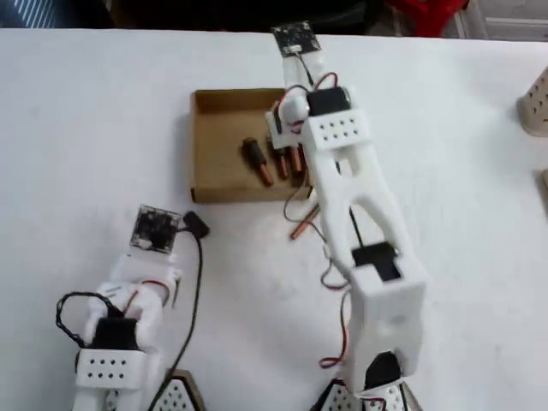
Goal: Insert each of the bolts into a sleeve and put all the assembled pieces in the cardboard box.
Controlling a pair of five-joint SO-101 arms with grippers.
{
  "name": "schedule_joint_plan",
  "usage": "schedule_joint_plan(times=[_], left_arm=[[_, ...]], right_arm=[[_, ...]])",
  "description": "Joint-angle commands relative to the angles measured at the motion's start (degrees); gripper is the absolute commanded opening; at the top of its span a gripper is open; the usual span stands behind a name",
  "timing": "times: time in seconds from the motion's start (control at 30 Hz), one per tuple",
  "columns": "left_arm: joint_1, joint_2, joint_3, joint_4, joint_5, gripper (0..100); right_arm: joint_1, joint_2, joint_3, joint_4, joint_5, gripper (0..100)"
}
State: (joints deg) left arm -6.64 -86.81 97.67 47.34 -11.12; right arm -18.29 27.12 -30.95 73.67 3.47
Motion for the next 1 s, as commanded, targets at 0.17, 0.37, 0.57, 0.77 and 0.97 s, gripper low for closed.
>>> schedule_joint_plan(times=[0.17, 0.37, 0.57, 0.77, 0.97], left_arm=[[-3.3, -1.3, -0.4, -5.1, -0.4, 2], [-3.2, -1.3, -0.4, -5.2, -0.4, 2], [-3.2, -1.3, -0.4, -5.2, -0.4, 2], [-3.2, -1.3, -0.4, -5.2, -0.4, 2], [-3.2, -1.3, -0.4, -5.2, -0.4, 2]], right_arm=[[-0.7, 27.9, -38.7, 8.1, 3.0, 1.8], [-4.4, 39.7, -52.8, 11.5, 8.7, 1.8], [-4.3, 43.8, -58.0, 11.5, 9.0, 1.9], [-4.2, 44.2, -58.4, 14.1, 9.1, 13.5], [-3.6, 41.9, -62.0, 23.3, 15.8, 21.1]])
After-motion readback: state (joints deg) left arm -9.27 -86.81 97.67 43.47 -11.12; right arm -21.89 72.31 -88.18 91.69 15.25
